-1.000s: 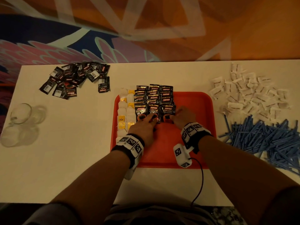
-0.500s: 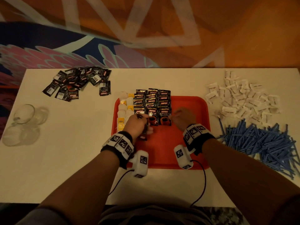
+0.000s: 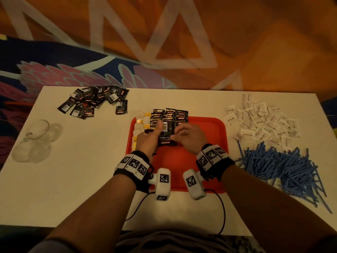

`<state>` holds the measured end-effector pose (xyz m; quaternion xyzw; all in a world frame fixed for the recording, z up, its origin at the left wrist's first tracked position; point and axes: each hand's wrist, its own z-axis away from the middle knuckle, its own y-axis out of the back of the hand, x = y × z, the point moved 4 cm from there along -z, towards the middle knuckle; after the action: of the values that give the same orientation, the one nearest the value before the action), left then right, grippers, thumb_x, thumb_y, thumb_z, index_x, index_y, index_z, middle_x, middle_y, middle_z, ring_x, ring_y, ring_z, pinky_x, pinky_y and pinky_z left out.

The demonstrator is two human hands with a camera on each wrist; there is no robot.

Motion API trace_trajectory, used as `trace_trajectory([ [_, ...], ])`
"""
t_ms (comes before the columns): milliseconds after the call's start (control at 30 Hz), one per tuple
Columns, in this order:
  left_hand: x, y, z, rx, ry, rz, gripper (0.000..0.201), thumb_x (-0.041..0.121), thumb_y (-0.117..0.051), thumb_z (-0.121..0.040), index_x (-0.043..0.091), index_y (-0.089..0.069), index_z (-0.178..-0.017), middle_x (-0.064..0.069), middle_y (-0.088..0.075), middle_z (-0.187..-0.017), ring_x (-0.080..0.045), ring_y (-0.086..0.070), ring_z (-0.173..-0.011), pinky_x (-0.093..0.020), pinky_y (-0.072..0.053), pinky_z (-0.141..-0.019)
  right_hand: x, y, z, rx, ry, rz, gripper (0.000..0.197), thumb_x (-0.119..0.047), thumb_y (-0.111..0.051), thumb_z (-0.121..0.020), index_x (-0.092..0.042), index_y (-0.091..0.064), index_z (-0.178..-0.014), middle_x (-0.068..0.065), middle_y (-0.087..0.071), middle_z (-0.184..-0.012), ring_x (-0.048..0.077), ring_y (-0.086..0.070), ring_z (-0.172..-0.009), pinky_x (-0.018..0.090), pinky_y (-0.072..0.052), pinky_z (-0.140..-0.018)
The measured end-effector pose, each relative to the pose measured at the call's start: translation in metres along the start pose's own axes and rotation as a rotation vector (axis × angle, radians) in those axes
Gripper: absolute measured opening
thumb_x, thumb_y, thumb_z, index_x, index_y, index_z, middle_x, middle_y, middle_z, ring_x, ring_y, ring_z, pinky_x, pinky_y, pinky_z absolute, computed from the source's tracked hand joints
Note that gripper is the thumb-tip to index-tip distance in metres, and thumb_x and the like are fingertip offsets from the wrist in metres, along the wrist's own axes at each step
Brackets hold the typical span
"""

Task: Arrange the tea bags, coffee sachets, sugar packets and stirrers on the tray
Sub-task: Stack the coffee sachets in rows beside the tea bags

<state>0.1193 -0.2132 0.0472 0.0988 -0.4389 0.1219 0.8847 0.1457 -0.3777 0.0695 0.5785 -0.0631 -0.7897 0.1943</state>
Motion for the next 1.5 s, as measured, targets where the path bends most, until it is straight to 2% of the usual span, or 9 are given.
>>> trace_trajectory([
  [133, -0.005, -0.002, 0.008, -0.152, 0.251, 0.135, 0.078, 0.085, -0.036, -0.083, 0.015, -0.069, -0.087, -0.003, -0.063, -0.068, -0.012, -0.044, -0.043, -0.020, -0.031, -0.040, -0.019, 0.010, 0.008, 0.108, 0.243, 0.108, 0.024, -0.005, -0.073, -0.080, -0.027, -0.064, -0.073, -0.008, -0.065, -0.074, -0.002, -0.056, -0.062, 0.018, -0.048, -0.061],
  [267, 0.002, -0.002, 0.019, -0.296, 0.319, 0.197, 0.029, 0.040, -0.065, -0.094, 0.011, -0.065, -0.090, -0.005, -0.067, -0.068, -0.013, -0.051, -0.042, -0.019, -0.036, -0.037, -0.029, 0.010, 0.024, -0.007, 0.428, 0.409, 0.015, -0.002, -0.067, -0.084, -0.017, -0.070, -0.086, -0.003, -0.066, -0.095, -0.002, -0.050, -0.075, 0.018, -0.043, -0.073],
  [400, 0.004, 0.002, 0.015, -0.194, 0.085, 0.187, 0.028, 0.020, -0.079, -0.082, 0.011, -0.071, -0.108, -0.015, -0.076, -0.103, -0.036, -0.073, -0.096, -0.053, -0.056, -0.091, -0.017, 0.015, 0.028, 0.047, 0.122, 0.036, 0.010, -0.014, -0.070, -0.086, -0.020, -0.063, -0.091, -0.004, -0.065, -0.098, 0.006, -0.062, -0.084, 0.024, -0.050, -0.072],
  [533, 0.006, -0.002, 0.022, -0.238, 0.030, 0.184, 0.027, 0.023, -0.081, -0.077, 0.013, -0.074, -0.102, -0.017, -0.073, -0.109, -0.041, -0.067, -0.108, -0.059, -0.046, -0.104, -0.015, 0.007, 0.031, -0.042, -0.043, 0.013, 0.016, -0.021, -0.075, -0.084, -0.019, -0.063, -0.094, 0.009, -0.070, -0.088, 0.016, -0.065, -0.079, 0.028, -0.055, -0.070],
  [667, 0.011, -0.001, 0.023, -0.224, -0.024, 0.184, 0.019, 0.032, -0.080, -0.076, 0.021, -0.079, -0.091, -0.011, -0.070, -0.096, -0.031, -0.054, -0.091, -0.037, -0.044, -0.067, -0.014, 0.006, 0.030, 0.015, 0.018, 0.137, 0.015, -0.013, -0.078, -0.080, -0.018, -0.069, -0.091, -0.003, -0.063, -0.077, 0.006, -0.056, -0.067, 0.007, -0.044, -0.058],
  [1000, 0.023, 0.005, 0.024, -0.127, -0.266, 0.041, 0.009, 0.023, -0.070, -0.093, 0.016, -0.073, -0.087, -0.004, -0.074, -0.086, -0.019, -0.070, -0.081, -0.033, -0.057, -0.072, -0.021, -0.013, 0.029, -0.017, 0.097, 0.170, 0.008, -0.017, -0.076, -0.082, -0.021, -0.072, -0.087, -0.009, -0.065, -0.077, 0.002, -0.059, -0.070, 0.012, -0.042, -0.060],
  [1200, 0.022, 0.012, 0.020, -0.179, -0.290, -0.050, 0.018, 0.020, -0.066, -0.096, 0.011, -0.069, -0.080, 0.009, -0.063, -0.059, -0.001, -0.056, -0.050, -0.017, -0.043, -0.051, -0.020, -0.020, 0.027, -0.017, 0.026, 0.068, 0.011, -0.006, -0.072, -0.085, -0.016, -0.068, -0.088, 0.000, -0.066, -0.079, 0.003, -0.064, -0.053, 0.016, -0.049, -0.052],
  [1333, 0.012, 0.015, 0.007, -0.120, -0.189, -0.184, 0.039, 0.037, -0.059, -0.099, 0.014, -0.060, -0.067, 0.005, -0.058, -0.053, -0.009, -0.049, -0.046, -0.026, -0.035, -0.053, -0.022, -0.032, 0.025, -0.032, 0.085, 0.048, 0.024, -0.001, -0.073, -0.082, -0.024, -0.067, -0.074, -0.001, -0.071, -0.072, 0.005, -0.068, -0.062, 0.021, -0.055, -0.063],
  [1500, 0.002, 0.026, 0.001, -0.095, -0.093, -0.082, 0.023, 0.046, -0.059, -0.097, 0.023, -0.060, -0.100, 0.003, -0.060, -0.068, -0.012, -0.052, -0.054, -0.022, -0.041, -0.049, -0.007, -0.044, 0.021, -0.023, -0.006, 0.055, 0.020, -0.005, -0.071, -0.085, -0.023, -0.064, -0.078, 0.004, -0.071, -0.076, 0.011, -0.070, -0.066, 0.022, -0.057, -0.063],
])
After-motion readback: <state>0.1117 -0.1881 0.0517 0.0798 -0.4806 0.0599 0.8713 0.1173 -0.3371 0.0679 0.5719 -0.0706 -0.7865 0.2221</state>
